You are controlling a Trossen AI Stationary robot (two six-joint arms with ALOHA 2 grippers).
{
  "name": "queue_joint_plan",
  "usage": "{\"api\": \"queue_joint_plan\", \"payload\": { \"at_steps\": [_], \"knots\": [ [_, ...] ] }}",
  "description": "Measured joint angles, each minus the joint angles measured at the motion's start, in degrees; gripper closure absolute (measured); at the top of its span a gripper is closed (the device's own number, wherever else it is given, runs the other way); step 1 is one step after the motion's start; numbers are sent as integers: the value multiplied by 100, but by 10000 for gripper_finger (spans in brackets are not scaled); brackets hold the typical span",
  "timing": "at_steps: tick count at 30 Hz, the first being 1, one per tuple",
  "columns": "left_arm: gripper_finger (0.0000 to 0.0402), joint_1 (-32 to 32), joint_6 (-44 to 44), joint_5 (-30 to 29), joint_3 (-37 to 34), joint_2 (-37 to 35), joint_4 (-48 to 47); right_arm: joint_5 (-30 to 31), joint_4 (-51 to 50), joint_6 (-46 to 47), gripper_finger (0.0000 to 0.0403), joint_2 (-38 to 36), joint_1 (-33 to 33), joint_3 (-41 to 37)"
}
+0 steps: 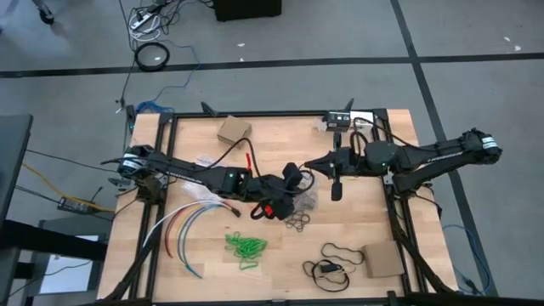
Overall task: Sort rubber bands
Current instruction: Put the purple rubber band into the transparent zip bag
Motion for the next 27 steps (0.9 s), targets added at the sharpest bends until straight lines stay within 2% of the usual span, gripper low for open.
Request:
{"api": "queue_joint_plan", "payload": {
  "at_steps": [9,14,17,24,27],
  "knots": [
    [401,-36,98,-70,2,-38,-2,-156,-1315,596,403,11,99,-2],
    [401,-54,98,-52,2,-38,-13,-831,-1678,659,392,19,111,-2],
    [401,-54,97,-50,2,-43,-45,-773,-1739,626,354,20,195,-2],
    [401,-60,24,-77,2,-45,-423,50,-1968,626,201,-169,417,-2],
    [401,-67,-90,-117,2,-47,-595,291,-2188,857,155,-363,504,-2]
  ]
}}
